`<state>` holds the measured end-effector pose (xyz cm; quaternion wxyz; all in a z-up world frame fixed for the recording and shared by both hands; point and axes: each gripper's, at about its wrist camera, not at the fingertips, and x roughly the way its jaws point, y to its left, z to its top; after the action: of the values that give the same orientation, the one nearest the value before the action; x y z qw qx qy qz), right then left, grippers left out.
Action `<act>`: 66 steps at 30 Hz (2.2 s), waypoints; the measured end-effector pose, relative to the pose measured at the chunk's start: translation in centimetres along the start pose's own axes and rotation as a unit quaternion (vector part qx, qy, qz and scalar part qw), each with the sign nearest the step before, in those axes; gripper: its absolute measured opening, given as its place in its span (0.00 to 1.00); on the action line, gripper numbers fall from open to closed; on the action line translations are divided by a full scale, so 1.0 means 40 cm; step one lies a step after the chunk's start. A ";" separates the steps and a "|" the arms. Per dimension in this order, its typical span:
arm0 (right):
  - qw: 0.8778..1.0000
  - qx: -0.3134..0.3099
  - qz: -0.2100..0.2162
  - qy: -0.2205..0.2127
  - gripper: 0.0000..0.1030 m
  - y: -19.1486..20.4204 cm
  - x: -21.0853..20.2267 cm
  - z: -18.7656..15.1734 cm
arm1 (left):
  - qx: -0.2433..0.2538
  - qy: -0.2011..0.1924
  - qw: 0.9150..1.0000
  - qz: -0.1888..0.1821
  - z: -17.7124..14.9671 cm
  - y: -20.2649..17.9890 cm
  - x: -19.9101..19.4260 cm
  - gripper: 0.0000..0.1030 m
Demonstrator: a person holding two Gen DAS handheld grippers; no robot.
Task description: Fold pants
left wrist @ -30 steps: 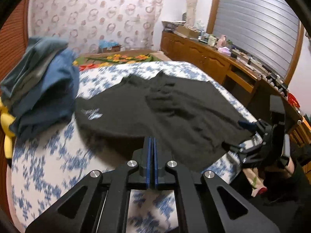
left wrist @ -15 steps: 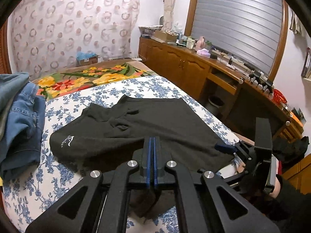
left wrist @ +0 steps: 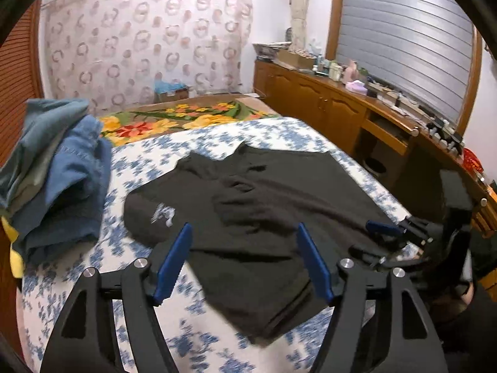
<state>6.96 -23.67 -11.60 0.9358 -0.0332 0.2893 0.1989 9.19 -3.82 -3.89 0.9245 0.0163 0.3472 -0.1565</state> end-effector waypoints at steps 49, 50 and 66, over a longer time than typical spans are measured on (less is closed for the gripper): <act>0.989 -0.030 0.143 0.008 0.04 0.136 0.079 0.047 | -0.035 0.057 0.997 0.036 -0.177 0.071 0.067 0.69; 0.989 -0.030 0.145 0.001 0.04 0.134 0.072 0.047 | -0.035 0.054 0.997 0.036 -0.171 0.069 0.062 0.69; 0.991 -0.008 0.115 -0.063 0.01 0.029 -0.041 0.080 | 0.000 0.035 0.999 0.020 -0.101 0.006 0.059 0.69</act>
<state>6.96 -22.59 -7.97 0.9228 0.0057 0.2297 0.3092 8.37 -3.69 -8.51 0.9148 0.0292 0.3787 -0.1372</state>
